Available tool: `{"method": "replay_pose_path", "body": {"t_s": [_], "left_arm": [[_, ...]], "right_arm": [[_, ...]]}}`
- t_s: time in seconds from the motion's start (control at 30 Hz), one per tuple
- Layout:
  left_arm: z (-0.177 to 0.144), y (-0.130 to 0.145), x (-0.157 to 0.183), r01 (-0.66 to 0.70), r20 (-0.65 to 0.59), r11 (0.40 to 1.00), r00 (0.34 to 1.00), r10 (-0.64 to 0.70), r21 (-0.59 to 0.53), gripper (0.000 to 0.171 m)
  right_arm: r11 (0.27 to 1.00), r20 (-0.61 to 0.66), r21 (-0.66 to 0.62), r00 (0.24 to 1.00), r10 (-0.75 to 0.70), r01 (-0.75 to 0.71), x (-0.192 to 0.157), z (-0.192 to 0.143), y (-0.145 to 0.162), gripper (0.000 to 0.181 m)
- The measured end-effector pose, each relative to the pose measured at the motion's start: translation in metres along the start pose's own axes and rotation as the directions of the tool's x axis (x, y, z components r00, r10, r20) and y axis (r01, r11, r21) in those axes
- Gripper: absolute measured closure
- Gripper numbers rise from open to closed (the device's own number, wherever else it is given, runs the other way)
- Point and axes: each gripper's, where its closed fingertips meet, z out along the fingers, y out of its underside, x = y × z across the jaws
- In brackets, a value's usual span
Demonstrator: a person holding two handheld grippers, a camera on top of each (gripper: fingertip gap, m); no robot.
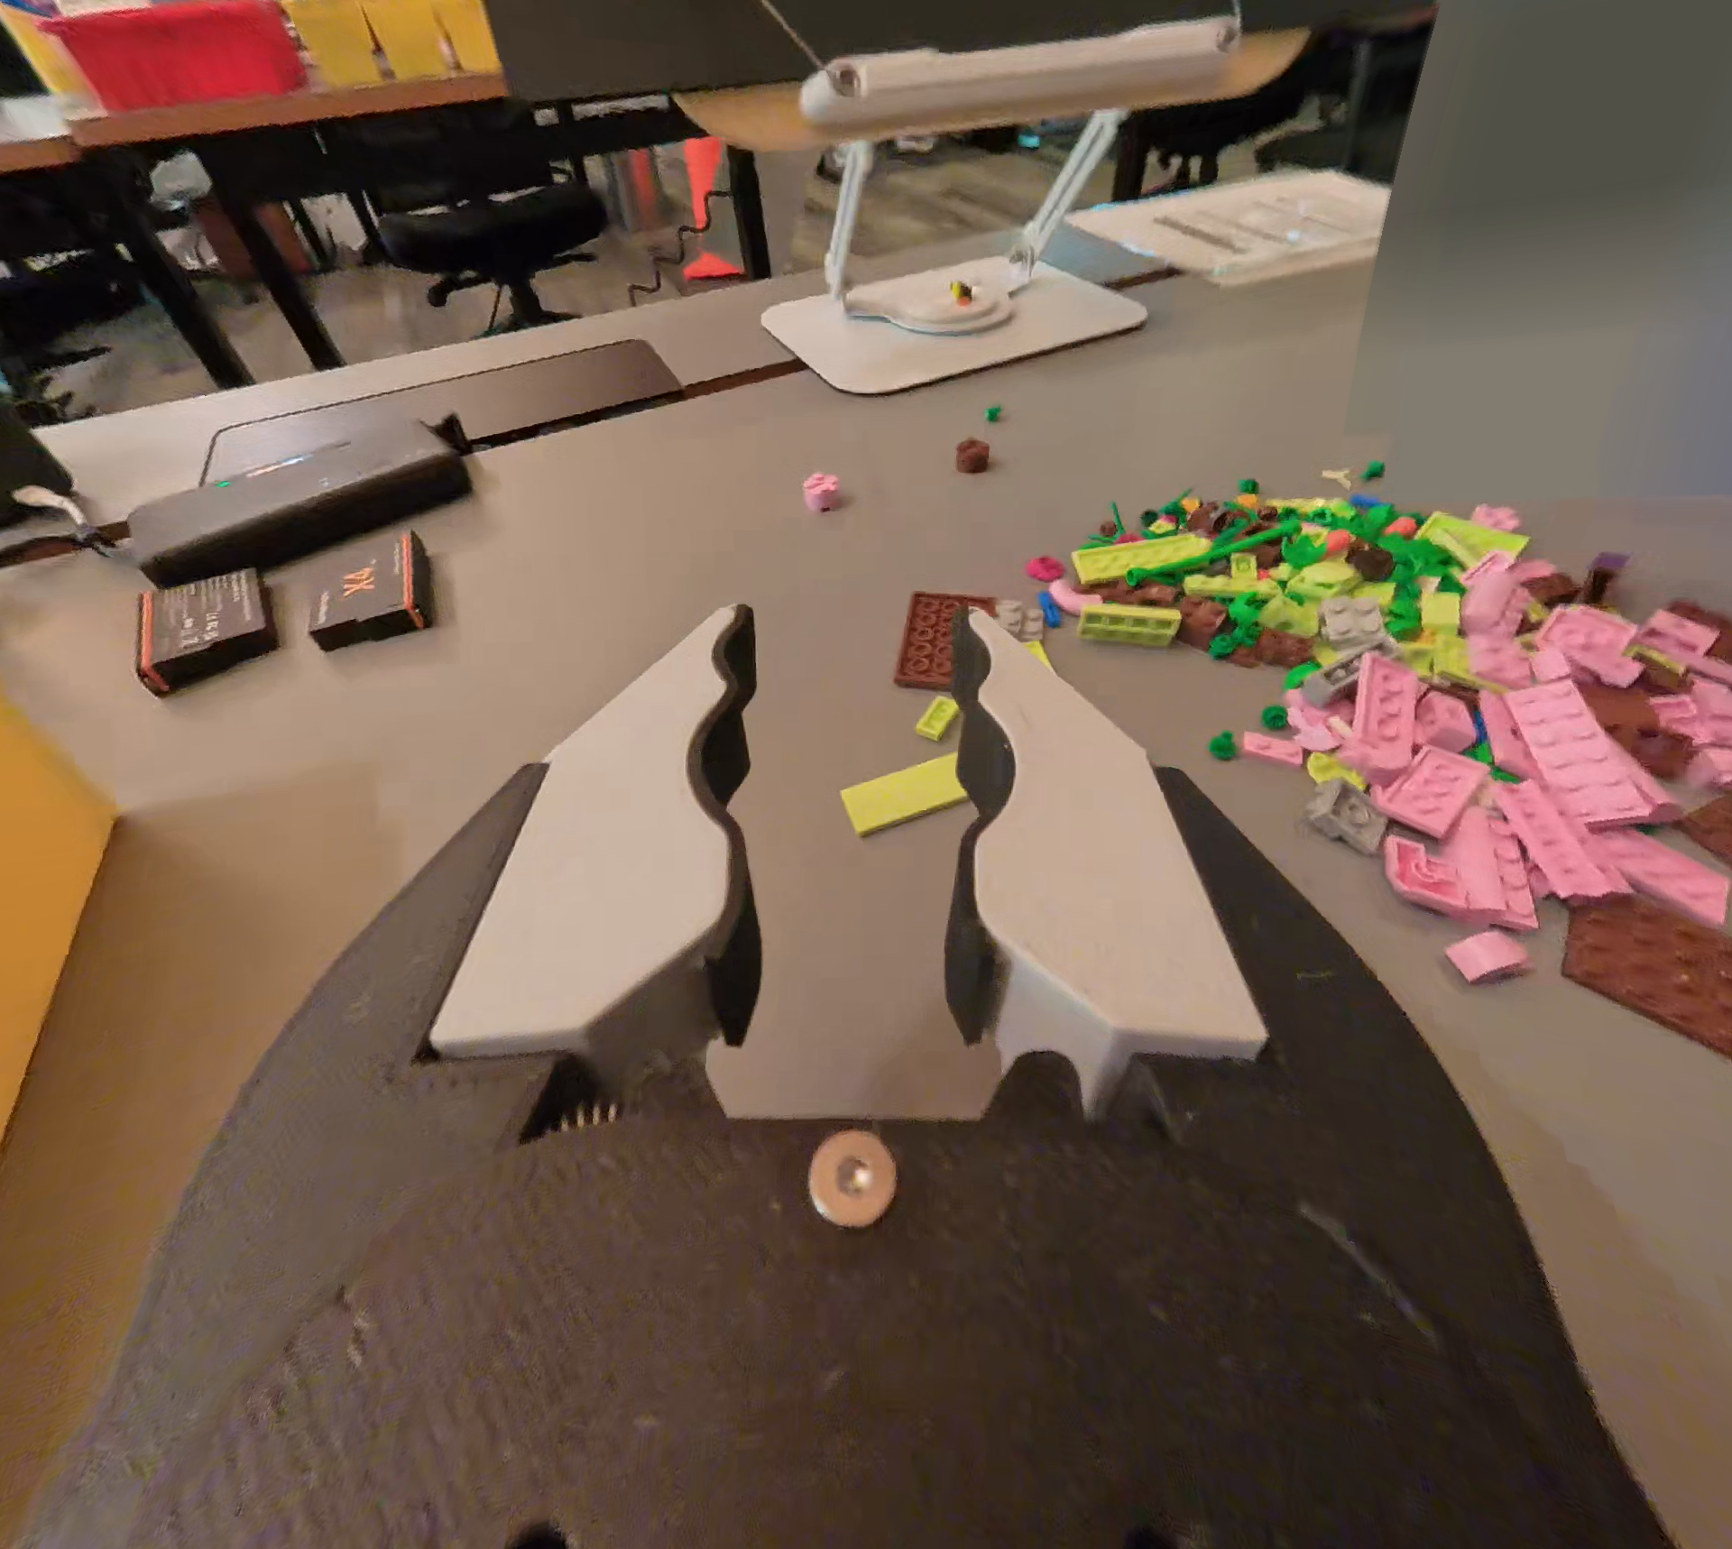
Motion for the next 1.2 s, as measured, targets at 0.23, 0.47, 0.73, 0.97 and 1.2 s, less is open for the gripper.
{"method": "replay_pose_path", "body": {"t_s": [0.23, 0.47, 0.73, 0.97, 1.2], "left_arm": [[0.004, -0.001, 0.008, -0.025, -0.008, 1.0, 1.0, 0.025, -0.002, 0.136], [-0.002, -0.005, -0.014, 0.112, 0.051, 0.993, 0.992, -0.115, 0.046, 0.138], [-0.003, -0.003, -0.016, 0.128, 0.058, 0.991, 0.99, -0.129, 0.035, 0.159], [0.0, 0.001, -0.009, 0.18, -0.008, 0.984, 0.984, -0.18, 0.003, 0.153], [0.001, 0.001, -0.008, 0.173, -0.012, 0.985, 0.985, -0.173, -0.002, 0.151]], "right_arm": [[1.0, -0.014, -0.02, 1.0, 0.005, -0.005, 0.002, 0.001, 0.003, 0.126], [0.998, -0.029, 0.048, 0.998, 0.051, -0.05, 0.009, -0.005, -0.007, 0.132], [0.996, -0.075, 0.078, 0.996, 0.053, -0.048, 0.017, -0.01, -0.011, 0.134], [0.995, -0.066, 0.083, 0.996, 0.059, -0.054, 0.016, -0.01, -0.012, 0.136], [0.993, -0.054, 0.097, 0.996, 0.075, -0.069, 0.016, -0.011, -0.014, 0.138]]}}
